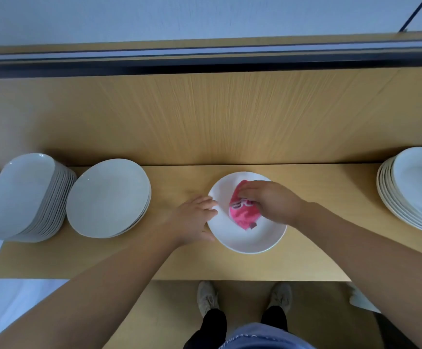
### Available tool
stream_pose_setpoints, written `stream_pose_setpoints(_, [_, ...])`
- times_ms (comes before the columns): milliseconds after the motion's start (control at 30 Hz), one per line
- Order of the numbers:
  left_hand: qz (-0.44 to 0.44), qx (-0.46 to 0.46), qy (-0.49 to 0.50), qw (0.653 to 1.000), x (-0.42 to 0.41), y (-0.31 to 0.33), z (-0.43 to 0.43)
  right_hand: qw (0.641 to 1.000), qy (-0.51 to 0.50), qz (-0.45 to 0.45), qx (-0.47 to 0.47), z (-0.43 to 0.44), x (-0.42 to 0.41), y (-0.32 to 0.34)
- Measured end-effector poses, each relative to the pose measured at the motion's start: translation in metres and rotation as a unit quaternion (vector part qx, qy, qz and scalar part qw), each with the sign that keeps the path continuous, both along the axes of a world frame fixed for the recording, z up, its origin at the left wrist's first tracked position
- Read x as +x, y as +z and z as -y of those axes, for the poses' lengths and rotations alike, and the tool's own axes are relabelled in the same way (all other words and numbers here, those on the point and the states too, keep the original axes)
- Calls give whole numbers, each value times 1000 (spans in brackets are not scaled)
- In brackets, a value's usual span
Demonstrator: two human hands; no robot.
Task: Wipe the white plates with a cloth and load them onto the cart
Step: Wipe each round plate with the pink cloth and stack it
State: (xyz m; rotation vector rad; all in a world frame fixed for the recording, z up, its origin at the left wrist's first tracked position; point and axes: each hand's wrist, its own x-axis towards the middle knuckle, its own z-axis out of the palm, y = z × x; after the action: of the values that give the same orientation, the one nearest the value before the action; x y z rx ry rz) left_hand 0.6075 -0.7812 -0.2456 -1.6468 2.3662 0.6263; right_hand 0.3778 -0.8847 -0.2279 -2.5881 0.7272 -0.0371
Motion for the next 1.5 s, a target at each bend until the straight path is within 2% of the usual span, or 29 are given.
stream_pose_setpoints(67, [7,0,-26,1000,0,-5,-4,998,38,9,-46,15,10,-5])
stream_pose_setpoints(167, [10,-6,-27,1000,0,-11,-7,983,93,-135,-88,15,23,-16])
stream_pose_setpoints(233, [17,-8,-38,999,-2,-12,-7,959,83,-260,-80,5,26,-27])
stream_pose_setpoints(267, [21,-7,-50,999,-3,-13,-7,956,68,-275,-71,0,25,-31])
stream_pose_setpoints(367, [19,6,-80,997,-6,-13,-6,968,53,-235,-72,-9,27,-35])
stream_pose_setpoints(533, [27,7,-89,996,-7,-17,-1,965,48,-241,-92,-2,26,-49])
stream_pose_setpoints(767, [43,-8,-101,994,-7,-21,3,947,-8,-300,-114,1,7,-40])
stream_pose_setpoints(867, [52,-1,-101,994,-8,-24,5,937,-54,-332,-92,-7,-3,-33])
stream_pose_setpoints(1033, [65,24,-94,993,-9,-29,6,933,-130,-335,-32,-39,-16,-17])
stream_pose_setpoints(1333, [88,50,-110,989,-12,-17,11,925,-99,-367,26,-93,-17,0])
stream_pose_setpoints(1500, [93,46,-113,988,-13,-16,8,938,-50,-342,-1,-105,-12,17])
